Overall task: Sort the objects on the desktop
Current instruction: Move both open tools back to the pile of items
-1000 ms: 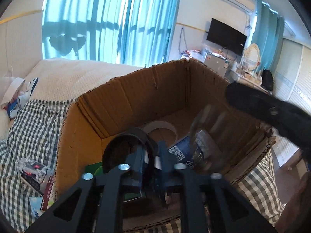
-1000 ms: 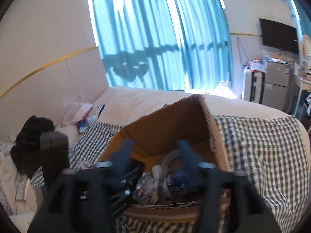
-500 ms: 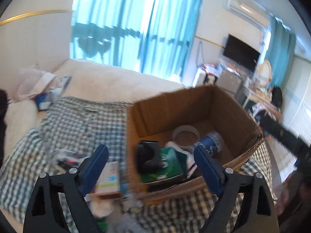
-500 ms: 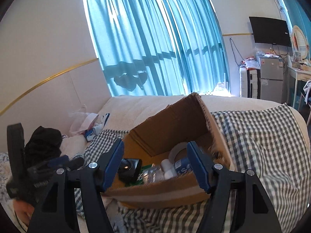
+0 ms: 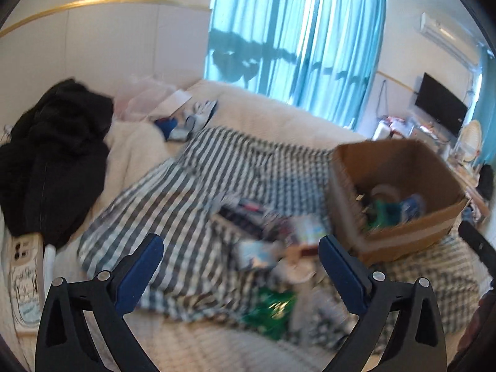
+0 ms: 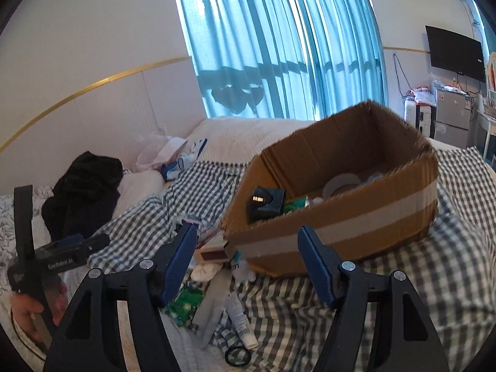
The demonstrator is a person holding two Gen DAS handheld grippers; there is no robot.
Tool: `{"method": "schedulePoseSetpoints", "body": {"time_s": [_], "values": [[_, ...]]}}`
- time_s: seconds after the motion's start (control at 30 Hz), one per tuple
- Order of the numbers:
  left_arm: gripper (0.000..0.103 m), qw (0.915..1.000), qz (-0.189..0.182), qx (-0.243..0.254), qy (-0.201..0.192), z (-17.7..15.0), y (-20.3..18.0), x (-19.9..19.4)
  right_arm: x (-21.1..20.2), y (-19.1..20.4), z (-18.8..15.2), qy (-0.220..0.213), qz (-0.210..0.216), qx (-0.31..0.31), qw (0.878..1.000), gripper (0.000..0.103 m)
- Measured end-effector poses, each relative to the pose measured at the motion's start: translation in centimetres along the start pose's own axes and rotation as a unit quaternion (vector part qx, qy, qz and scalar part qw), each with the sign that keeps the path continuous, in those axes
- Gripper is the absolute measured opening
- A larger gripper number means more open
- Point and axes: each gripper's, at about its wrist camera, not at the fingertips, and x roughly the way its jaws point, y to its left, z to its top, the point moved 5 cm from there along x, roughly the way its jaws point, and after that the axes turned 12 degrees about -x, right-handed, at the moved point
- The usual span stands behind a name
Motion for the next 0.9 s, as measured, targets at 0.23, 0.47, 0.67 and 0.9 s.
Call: {"method": "schedulePoseSetpoints", "body": {"time_s": [0.23,0.47,0.67,0.9], "values": [[0.103,0.9994,0.007,0.022,0.027,-4.9,0.7,3.7,3.7,2.1,-3.1,0.042,-0.002,-0.022,0.999,0.067],[0.103,0.9921,0.014,0.086,0.090,-9.8,-1.0,8.7,7.4,3.9,-5.8,0.091,0.003,-0.095,0.991,0.074],[0.103,0.9847,0.026,0.116,0.127,-11.9,-1.3,11.9,9.7,4.1,-8.2,0.132,0.015,-0.116,0.984,0.075],[0.096,0.9793,0.020,0.117,0.164,-13.0,-0.9,13.5,10.9,3.6,-9.3,0.172,0.016,-0.121,0.978,0.072]]}}
